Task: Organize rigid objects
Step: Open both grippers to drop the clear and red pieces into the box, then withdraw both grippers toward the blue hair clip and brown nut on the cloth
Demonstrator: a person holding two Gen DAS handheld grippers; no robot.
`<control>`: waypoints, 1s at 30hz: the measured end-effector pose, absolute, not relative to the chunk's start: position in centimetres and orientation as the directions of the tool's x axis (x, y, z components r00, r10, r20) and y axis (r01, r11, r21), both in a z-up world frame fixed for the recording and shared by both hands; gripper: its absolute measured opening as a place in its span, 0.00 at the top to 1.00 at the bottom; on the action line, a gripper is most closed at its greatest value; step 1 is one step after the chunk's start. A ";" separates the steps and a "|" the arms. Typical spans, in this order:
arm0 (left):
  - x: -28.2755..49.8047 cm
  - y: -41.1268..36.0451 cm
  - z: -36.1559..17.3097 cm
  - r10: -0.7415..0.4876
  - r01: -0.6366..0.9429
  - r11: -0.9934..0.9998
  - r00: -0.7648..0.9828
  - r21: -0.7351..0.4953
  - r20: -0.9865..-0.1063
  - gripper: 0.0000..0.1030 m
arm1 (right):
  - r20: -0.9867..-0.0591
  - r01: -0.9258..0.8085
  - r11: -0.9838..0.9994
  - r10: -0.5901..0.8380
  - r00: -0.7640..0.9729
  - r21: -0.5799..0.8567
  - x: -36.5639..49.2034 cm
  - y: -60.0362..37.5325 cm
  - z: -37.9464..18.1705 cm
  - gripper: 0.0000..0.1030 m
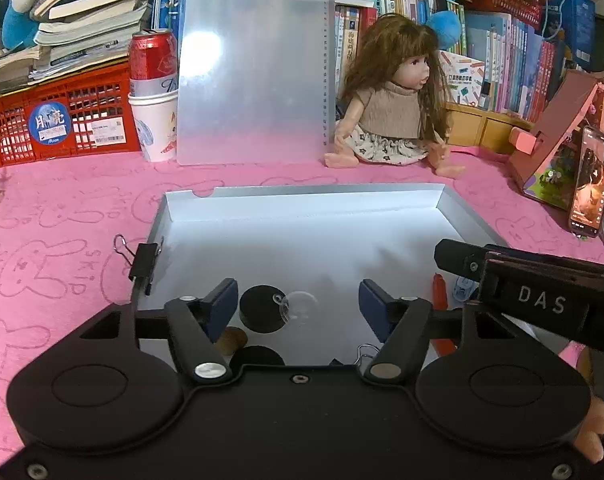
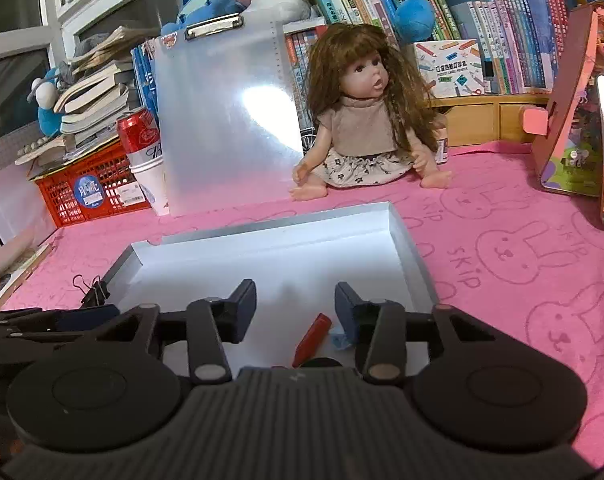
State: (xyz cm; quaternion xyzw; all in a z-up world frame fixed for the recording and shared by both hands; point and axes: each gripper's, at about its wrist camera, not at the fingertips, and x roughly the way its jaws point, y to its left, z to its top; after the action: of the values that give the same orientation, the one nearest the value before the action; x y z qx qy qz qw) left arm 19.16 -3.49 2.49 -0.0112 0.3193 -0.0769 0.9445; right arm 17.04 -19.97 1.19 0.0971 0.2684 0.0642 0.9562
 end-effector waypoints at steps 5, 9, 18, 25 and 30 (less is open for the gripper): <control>18.4 -3.2 2.8 -0.154 0.146 0.987 0.795 -0.062 -0.587 0.28 | -0.492 -0.068 0.974 0.169 0.854 0.217 16.6 -20.3 1.4 0.32; 17.6 -3.1 3.2 -0.155 0.152 0.987 0.805 -0.054 -0.573 0.25 | -0.479 -0.067 0.977 0.157 0.863 0.201 16.1 -20.4 1.6 0.26; 15.3 -3.1 4.0 -0.164 0.176 0.984 0.827 -0.030 -0.537 0.21 | -0.456 -0.076 0.984 0.143 0.878 0.161 14.7 -20.7 2.1 0.17; 13.5 -2.7 4.6 -0.197 0.200 0.978 0.832 -0.051 -0.519 0.19 | -0.444 -0.088 0.990 0.127 0.887 0.108 13.2 -20.6 2.3 0.13; 11.8 -2.7 4.8 -0.215 0.229 0.973 0.837 -0.035 -0.503 0.18 | -0.436 -0.106 0.990 0.139 0.889 0.098 12.0 -20.8 2.5 0.12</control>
State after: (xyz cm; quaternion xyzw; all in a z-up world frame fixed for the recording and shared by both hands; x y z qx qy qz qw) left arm 11.77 -2.72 4.82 0.0135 0.2610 -0.1158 0.9583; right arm 12.02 -20.81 2.48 0.0357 0.2270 0.0630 0.9712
